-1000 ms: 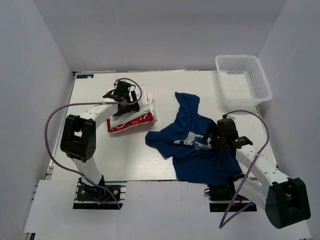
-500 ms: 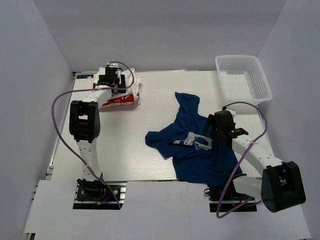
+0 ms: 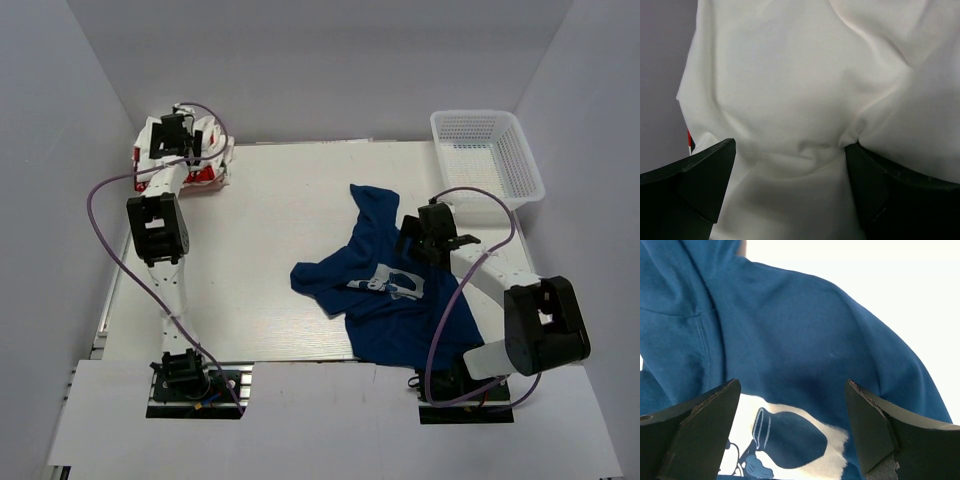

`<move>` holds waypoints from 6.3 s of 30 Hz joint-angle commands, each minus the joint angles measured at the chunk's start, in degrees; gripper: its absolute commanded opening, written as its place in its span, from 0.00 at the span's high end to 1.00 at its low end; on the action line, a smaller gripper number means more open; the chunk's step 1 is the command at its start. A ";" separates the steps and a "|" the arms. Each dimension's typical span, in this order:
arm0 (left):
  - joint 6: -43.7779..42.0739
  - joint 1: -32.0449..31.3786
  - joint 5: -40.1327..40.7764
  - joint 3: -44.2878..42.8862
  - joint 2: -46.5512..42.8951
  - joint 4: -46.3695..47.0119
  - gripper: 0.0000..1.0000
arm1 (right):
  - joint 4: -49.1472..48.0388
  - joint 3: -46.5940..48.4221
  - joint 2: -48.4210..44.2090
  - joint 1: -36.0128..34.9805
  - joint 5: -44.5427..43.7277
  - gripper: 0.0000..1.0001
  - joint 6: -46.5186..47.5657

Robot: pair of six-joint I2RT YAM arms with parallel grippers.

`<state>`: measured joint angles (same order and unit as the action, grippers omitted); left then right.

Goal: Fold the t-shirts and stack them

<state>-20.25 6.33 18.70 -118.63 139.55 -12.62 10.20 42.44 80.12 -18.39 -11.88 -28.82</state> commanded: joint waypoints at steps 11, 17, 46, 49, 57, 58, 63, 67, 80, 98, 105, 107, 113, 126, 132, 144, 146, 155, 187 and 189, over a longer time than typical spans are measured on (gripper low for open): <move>4.16 0.53 -13.90 -0.64 -16.91 -19.35 0.00 | -1.15 4.06 -4.86 0.02 3.61 0.10 4.12; 10.67 -4.21 -33.25 10.15 -33.27 -19.37 0.00 | 5.87 1.16 -10.50 0.02 -0.42 0.10 0.96; 24.37 -49.75 -23.83 45.07 -31.27 -5.56 0.69 | 14.77 -9.83 -10.16 2.22 -7.72 0.54 -5.46; 29.11 -48.61 -17.49 43.66 -31.26 -5.32 1.00 | 12.66 -8.26 -8.93 2.13 -7.28 0.82 -4.32; 43.44 -44.04 5.90 50.07 -42.15 -6.35 1.00 | 7.13 6.85 2.30 1.34 -3.51 1.00 1.47; 45.19 -42.90 7.30 51.12 -43.12 -7.14 1.00 | 7.29 10.70 5.37 1.17 -3.07 1.00 2.62; 45.21 -40.00 6.79 55.96 -49.19 -6.10 1.00 | 3.18 25.57 17.51 0.90 1.16 1.00 13.06; 45.21 -36.48 7.13 54.48 -48.06 -6.43 1.00 | 3.58 37.77 29.01 0.73 1.86 0.62 20.90; 48.63 -26.63 2.31 39.98 -38.56 -14.77 0.12 | 7.45 21.74 7.98 -2.44 2.83 0.15 14.61; 60.15 -26.98 -11.94 71.59 -61.23 -11.46 0.00 | 2.37 -3.32 -1.55 -2.70 7.21 0.15 4.21; 60.77 -25.49 -5.97 71.44 -56.51 -12.69 0.00 | 1.58 -3.41 1.97 -2.79 8.28 0.16 2.89; 60.77 -25.49 -5.43 70.73 -54.39 -11.99 0.00 | 1.93 -3.41 2.67 -2.79 8.45 0.16 2.46; 60.77 -24.35 -5.43 67.31 -47.10 -8.47 0.13 | 0.88 -3.68 4.17 -2.96 9.85 0.24 2.27; 54.18 -23.29 -3.41 65.44 -60.06 -5.06 1.00 | 2.28 0.89 -1.79 -2.96 7.49 1.00 3.59; 52.07 -23.29 -4.64 68.53 -79.30 -3.72 1.00 | 7.18 2.38 -20.24 -2.88 3.36 1.00 5.87; 49.87 -24.35 -8.05 56.24 -98.83 -10.14 1.00 | 18.01 20.11 -39.49 -2.79 -2.80 1.00 7.81; 49.35 -24.35 -12.09 52.74 -100.78 -9.53 1.00 | 19.15 23.55 -40.56 -2.88 0.53 1.00 8.95; 47.58 -23.73 -16.94 35.40 -104.74 -14.71 1.00 | 28.91 37.54 -47.33 -2.61 2.57 1.00 9.66; 51.28 -23.73 -7.46 57.11 -55.96 -11.46 0.00 | 11.34 12.88 -0.40 2.05 1.84 0.09 10.71; 51.97 -23.73 -5.35 57.81 -54.47 -12.25 0.00 | 10.55 11.19 -1.19 1.61 4.91 0.09 11.06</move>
<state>31.77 -17.56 9.69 -62.26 84.53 -25.21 22.33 56.51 79.99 -16.19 -13.17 -19.05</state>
